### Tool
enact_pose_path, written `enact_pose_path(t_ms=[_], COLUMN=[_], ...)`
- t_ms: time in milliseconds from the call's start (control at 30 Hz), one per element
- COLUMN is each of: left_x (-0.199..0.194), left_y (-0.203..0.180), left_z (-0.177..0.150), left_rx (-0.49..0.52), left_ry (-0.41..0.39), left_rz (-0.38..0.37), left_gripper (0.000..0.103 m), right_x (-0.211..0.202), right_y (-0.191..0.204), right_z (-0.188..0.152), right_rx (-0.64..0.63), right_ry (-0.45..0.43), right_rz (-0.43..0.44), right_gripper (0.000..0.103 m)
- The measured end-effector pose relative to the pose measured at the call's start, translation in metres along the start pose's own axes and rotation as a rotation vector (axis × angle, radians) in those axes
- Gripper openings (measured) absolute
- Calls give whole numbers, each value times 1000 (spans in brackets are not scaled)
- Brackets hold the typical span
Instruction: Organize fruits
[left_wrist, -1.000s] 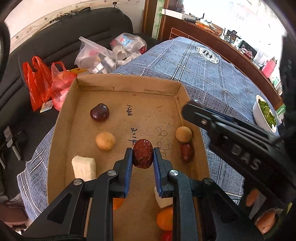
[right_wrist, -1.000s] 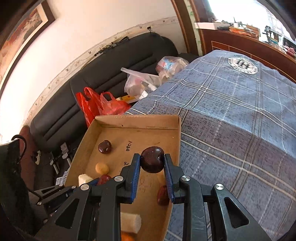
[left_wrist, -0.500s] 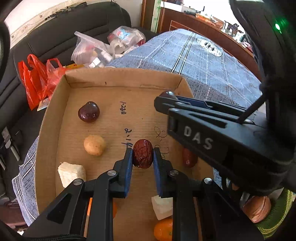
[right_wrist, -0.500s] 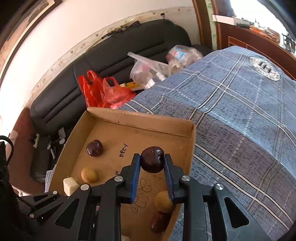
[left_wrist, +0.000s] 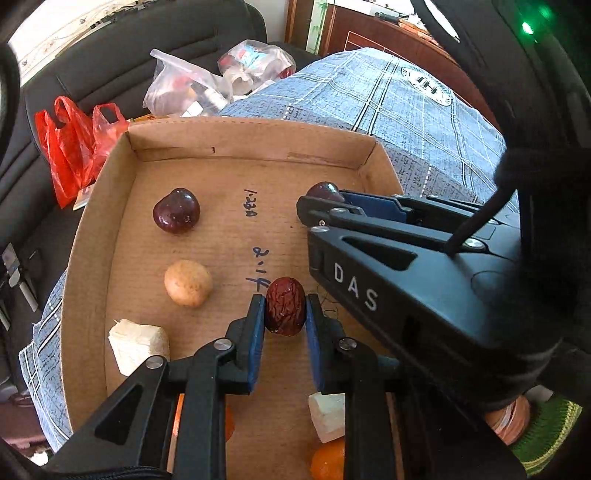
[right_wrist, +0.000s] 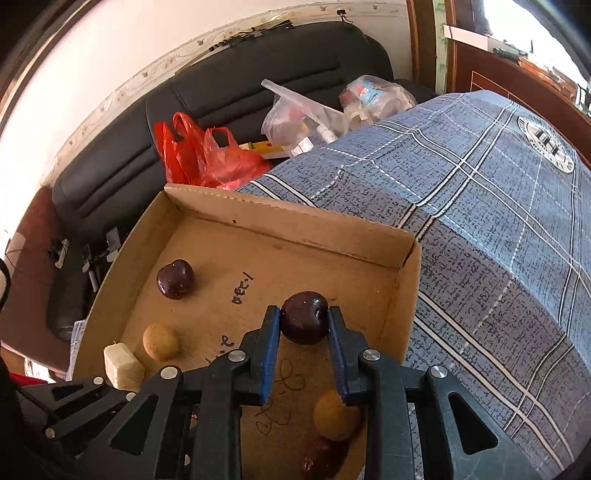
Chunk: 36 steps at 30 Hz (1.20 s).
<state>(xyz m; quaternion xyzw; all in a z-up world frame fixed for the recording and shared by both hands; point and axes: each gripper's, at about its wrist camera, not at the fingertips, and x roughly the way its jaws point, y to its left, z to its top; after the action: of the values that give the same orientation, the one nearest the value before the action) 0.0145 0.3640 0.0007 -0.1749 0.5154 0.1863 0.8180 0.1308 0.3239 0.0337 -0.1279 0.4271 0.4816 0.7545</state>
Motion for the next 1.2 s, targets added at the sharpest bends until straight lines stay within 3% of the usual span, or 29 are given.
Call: enact_pose_path(t_ms=[233, 333, 567, 700, 933, 1067, 1200], left_x=[-1, -2, -18, -34, -64, -77, -87], left_y=[-1, 0, 3, 4, 3, 4, 2], left_z=[0, -1, -9, -22, -56, -73, -86], left_rx=[-7, -11, -7, 2, 54, 62, 60], left_ry=[11, 16, -8, -42, -124, -144, -151], left_rz=[7, 15, 43, 61, 92, 92, 91], left_gripper=[23, 32, 32, 44, 44, 44, 44], right_x=[0, 0, -12, -27, -52, -69, -86], right_y=[6, 8, 9, 11, 22, 32, 41], right_z=[-2, -2, -5, -9, -30, -46, -62], right_rx=[-36, -41, -34, -28, -56, -94, -119], right_ry=[10, 9, -17, -41, -71, -85, -100], right_rz=[-28, -24, -17, 0, 50, 62, 84], right_gripper=[30, 36, 54, 55, 63, 73, 75])
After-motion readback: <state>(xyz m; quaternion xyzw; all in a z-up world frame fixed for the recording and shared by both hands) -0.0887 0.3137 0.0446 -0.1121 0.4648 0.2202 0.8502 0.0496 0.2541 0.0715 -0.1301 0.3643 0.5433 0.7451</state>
